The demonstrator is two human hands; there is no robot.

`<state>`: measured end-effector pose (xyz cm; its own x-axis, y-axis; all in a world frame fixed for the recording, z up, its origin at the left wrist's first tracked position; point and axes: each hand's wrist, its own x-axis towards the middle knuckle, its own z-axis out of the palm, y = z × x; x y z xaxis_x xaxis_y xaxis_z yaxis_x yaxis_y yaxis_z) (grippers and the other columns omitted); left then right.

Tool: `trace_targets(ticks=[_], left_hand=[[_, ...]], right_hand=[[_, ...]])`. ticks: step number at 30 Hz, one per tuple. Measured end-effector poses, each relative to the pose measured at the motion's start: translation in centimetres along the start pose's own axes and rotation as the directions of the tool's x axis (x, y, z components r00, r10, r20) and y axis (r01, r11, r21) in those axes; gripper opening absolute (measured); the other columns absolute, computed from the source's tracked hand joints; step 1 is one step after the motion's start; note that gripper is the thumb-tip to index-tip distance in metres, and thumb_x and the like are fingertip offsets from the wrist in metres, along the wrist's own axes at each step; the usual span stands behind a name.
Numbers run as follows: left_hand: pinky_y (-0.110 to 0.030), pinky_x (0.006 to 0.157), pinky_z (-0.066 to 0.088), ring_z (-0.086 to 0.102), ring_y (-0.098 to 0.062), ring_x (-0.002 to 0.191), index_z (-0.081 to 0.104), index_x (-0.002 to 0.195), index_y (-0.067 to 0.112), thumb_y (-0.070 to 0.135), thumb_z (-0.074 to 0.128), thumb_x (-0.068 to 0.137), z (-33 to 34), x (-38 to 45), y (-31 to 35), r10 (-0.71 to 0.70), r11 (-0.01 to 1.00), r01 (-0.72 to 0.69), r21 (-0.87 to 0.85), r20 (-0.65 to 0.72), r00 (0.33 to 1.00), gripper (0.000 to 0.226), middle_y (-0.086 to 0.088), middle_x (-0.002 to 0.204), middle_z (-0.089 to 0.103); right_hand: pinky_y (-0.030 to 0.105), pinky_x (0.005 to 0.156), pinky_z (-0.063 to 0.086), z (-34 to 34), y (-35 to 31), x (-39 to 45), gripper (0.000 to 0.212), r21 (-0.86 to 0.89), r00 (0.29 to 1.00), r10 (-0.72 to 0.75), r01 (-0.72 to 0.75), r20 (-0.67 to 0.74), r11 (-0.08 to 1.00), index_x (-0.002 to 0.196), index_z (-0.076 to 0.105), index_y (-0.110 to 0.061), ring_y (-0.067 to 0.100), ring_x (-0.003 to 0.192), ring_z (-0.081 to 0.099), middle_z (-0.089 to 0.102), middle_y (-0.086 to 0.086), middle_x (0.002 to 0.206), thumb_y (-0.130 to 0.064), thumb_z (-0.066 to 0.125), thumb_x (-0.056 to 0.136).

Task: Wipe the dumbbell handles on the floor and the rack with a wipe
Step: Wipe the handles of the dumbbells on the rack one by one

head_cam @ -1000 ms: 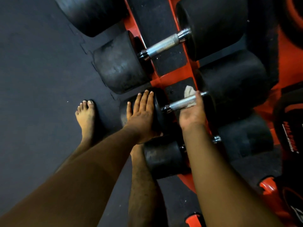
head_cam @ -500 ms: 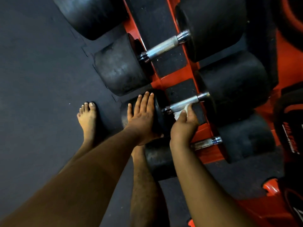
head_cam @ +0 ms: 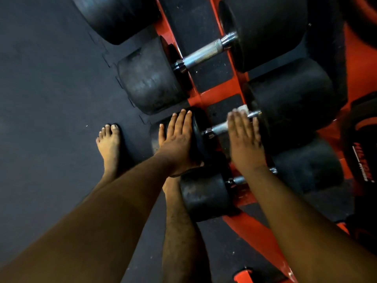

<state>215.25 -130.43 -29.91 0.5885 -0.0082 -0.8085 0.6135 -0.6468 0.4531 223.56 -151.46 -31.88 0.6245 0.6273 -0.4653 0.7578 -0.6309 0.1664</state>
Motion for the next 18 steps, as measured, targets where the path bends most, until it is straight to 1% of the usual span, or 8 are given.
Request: trace_targets(ticks=[2, 5, 7, 10, 12, 14, 17, 18], left_hand=[[-0.052, 0.123, -0.014, -0.026, -0.019, 0.153, -0.024, 0.158, 0.020, 0.053, 0.089, 0.065, 0.0, 0.0, 0.0, -0.004, 1.000, 0.004, 0.006, -0.007, 1.000, 0.150, 0.002, 0.167, -0.025], [-0.052, 0.124, -0.013, -0.026, -0.019, 0.153, -0.023, 0.158, 0.020, 0.052, 0.089, 0.065, -0.1, -0.1, 0.2, -0.008, 1.000, 0.008, 0.007, -0.002, 1.000, 0.150, 0.003, 0.167, -0.025], [-0.052, 0.124, -0.012, -0.026, -0.019, 0.153, -0.023, 0.158, 0.021, 0.052, 0.090, 0.065, -0.2, -0.1, 0.2, -0.009, 1.000, 0.009, -0.001, 0.007, 1.000, 0.149, 0.003, 0.167, -0.025], [-0.054, 0.124, -0.011, -0.025, -0.019, 0.153, -0.023, 0.158, 0.021, 0.053, 0.090, 0.064, -0.2, 0.0, 0.1, -0.008, 1.000, 0.008, -0.008, -0.005, 1.000, 0.151, 0.004, 0.168, -0.024], [-0.054, 0.124, -0.010, -0.025, -0.019, 0.153, -0.024, 0.158, 0.021, 0.054, 0.090, 0.063, 0.1, 0.0, 0.0, -0.003, 1.000, 0.003, -0.005, -0.009, 1.000, 0.151, 0.004, 0.168, -0.024], [-0.054, 0.124, -0.010, -0.025, -0.019, 0.153, -0.023, 0.158, 0.021, 0.054, 0.090, 0.064, 0.1, 0.0, -0.1, -0.005, 1.000, 0.005, 0.000, -0.008, 1.000, 0.151, 0.004, 0.168, -0.024], [-0.054, 0.124, -0.011, -0.025, -0.018, 0.153, -0.023, 0.158, 0.020, 0.053, 0.090, 0.065, 0.1, 0.1, 0.0, -0.003, 1.000, 0.003, 0.003, -0.014, 1.000, 0.150, 0.004, 0.168, -0.024], [-0.053, 0.124, -0.011, -0.025, -0.018, 0.153, -0.023, 0.158, 0.021, 0.053, 0.090, 0.064, 0.0, 0.0, 0.0, -0.005, 1.000, 0.005, 0.003, -0.011, 1.000, 0.150, 0.004, 0.168, -0.024]], right_hand=[[0.049, 0.125, 0.005, 0.0, -0.6, 0.7, 0.066, 0.041, 0.997, 0.074, -0.075, 0.026, 0.996, 0.157, 0.024, -0.003, 0.032, 0.154, 0.015, 0.023, 0.016, 0.165, -0.008, 0.024, 0.091], [0.045, 0.122, 0.014, 0.3, -3.4, 2.1, 0.062, 0.229, 0.990, -0.113, 0.092, 0.079, 0.969, 0.144, 0.050, -0.003, 0.030, 0.146, 0.037, 0.049, 0.013, 0.152, -0.012, 0.029, 0.086], [0.046, 0.122, 0.020, 0.0, -3.7, 2.2, 0.063, 0.314, 0.977, -0.182, 0.140, 0.111, 0.939, 0.145, 0.050, -0.004, 0.027, 0.147, 0.036, 0.048, 0.011, 0.152, -0.012, 0.032, 0.085], [0.049, 0.123, 0.019, -0.5, -3.1, 0.3, 0.066, 0.372, 0.976, -0.209, 0.174, 0.055, 0.912, 0.148, 0.045, -0.002, 0.025, 0.149, 0.032, 0.044, 0.011, 0.155, -0.008, 0.039, 0.082], [0.053, 0.123, 0.018, -0.5, -2.8, -1.2, 0.065, 0.338, 0.971, -0.239, 0.214, 0.032, 0.916, 0.149, 0.044, -0.003, 0.025, 0.149, 0.033, 0.044, 0.011, 0.155, -0.009, 0.044, 0.084], [0.056, 0.121, 0.010, -0.5, -2.8, -0.7, 0.065, 0.225, 0.969, -0.238, 0.218, 0.066, 0.950, 0.149, 0.044, -0.006, 0.025, 0.148, 0.034, 0.045, 0.009, 0.155, -0.009, 0.049, 0.084], [0.054, 0.122, -0.007, -1.1, -3.3, 2.6, 0.066, 0.134, 0.969, -0.178, 0.156, 0.170, 0.979, 0.153, 0.038, -0.011, 0.021, 0.152, 0.024, 0.040, 0.004, 0.159, -0.019, 0.025, 0.089], [0.053, 0.122, -0.008, -1.3, -3.7, 3.5, 0.064, 0.148, 0.966, -0.173, 0.145, 0.195, 0.978, 0.154, 0.037, -0.011, 0.020, 0.153, 0.022, 0.039, 0.004, 0.159, -0.019, 0.026, 0.091]])
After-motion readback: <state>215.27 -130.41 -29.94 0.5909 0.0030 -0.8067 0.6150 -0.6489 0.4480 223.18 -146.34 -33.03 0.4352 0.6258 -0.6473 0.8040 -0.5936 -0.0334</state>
